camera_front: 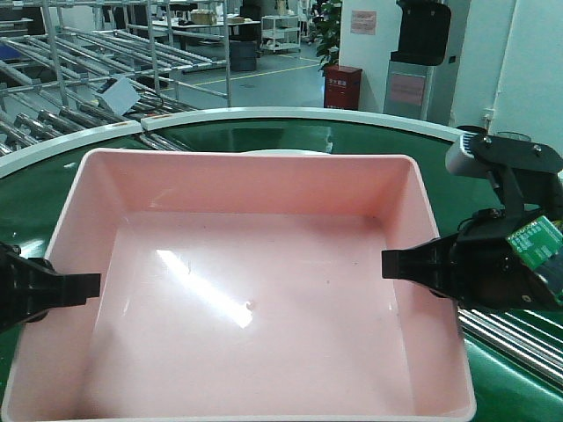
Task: Grab pink bin and stack on right shelf
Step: 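Close both grippers on the bin walls and lift the bin, then hold the lifted pink bin with both grippers while the base drives to the table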
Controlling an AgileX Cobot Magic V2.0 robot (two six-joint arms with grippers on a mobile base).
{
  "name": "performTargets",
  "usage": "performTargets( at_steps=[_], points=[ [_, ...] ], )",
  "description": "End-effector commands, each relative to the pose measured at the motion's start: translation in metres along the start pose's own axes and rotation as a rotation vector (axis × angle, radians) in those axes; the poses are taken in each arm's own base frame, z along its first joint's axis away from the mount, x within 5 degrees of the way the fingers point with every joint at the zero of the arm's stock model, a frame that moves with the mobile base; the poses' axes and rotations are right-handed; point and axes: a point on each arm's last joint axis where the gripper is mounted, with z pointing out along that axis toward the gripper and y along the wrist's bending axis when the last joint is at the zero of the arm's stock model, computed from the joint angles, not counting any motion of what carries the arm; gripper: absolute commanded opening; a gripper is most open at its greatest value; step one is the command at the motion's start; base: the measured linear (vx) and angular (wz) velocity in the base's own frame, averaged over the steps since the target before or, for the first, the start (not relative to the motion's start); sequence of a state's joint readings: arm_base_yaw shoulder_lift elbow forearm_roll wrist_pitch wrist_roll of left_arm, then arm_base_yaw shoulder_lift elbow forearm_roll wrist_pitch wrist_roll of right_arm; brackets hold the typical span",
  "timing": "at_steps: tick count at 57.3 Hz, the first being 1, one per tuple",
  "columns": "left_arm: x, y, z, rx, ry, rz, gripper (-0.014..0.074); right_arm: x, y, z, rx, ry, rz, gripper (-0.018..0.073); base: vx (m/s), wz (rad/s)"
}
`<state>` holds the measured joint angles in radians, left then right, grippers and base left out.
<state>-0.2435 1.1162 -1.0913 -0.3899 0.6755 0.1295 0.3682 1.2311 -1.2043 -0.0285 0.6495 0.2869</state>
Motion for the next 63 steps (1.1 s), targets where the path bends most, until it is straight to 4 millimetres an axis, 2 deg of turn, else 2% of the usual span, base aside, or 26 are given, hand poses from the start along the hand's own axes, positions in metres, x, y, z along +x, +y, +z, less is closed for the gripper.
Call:
performTargets(
  at_steps=[1,46,63],
  points=[
    [-0.0142,-0.0008,-0.0150,-0.021,-0.115,0.033,-0.0002,-0.0226,-0.0035,-0.0221,0.017,-0.183,-0.071,-0.0008,-0.01,0.01],
    [-0.0143,-0.0008,-0.0150,-0.021,-0.116,0.033,-0.0002,-0.0231,-0.0034,-0.0222,0.015,-0.188,-0.072,-0.0008,-0.16,0.01],
    [-0.0143,-0.0008,-0.0153,-0.021,-0.117,0.033,-0.0002,-0.0230,-0.0034,-0.0222,0.016,-0.187,-0.072,-0.0008,-0.24,-0.23]
  ],
)
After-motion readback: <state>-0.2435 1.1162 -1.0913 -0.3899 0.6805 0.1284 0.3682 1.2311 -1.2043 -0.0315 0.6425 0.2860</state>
